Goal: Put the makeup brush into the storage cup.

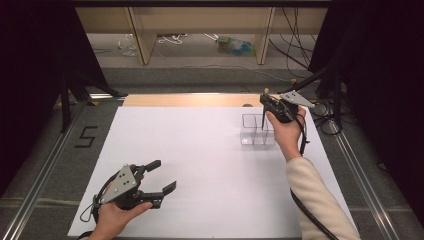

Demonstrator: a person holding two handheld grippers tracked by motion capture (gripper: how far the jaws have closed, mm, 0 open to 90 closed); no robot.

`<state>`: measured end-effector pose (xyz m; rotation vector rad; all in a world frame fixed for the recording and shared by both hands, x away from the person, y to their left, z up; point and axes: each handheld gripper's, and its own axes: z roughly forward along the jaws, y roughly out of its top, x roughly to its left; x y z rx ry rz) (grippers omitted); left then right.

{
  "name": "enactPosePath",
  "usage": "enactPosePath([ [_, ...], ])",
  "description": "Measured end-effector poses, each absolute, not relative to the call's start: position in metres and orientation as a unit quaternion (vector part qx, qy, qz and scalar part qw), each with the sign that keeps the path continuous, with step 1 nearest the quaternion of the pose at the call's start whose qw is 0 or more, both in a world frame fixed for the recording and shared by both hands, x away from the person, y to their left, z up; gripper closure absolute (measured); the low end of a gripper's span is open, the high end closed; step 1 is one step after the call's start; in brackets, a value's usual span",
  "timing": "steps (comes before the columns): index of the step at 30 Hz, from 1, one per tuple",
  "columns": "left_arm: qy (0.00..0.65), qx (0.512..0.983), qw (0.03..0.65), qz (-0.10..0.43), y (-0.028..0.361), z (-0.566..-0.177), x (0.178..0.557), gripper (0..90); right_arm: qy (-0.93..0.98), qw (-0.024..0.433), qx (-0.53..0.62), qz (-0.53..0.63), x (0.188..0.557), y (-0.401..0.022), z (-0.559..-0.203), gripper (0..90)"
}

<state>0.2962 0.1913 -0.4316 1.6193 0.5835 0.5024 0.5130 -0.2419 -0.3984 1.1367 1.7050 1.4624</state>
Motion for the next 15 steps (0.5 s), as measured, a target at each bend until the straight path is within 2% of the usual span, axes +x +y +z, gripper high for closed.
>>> enactPosePath([
  [15, 0.254, 0.706, 0.624, 0.219, 0.1915, -0.4315, 0.2962, 18.8, 0.648, 0.304, 0.431, 0.549, 0.5137, -0.243, -0.4023, 83.8],
])
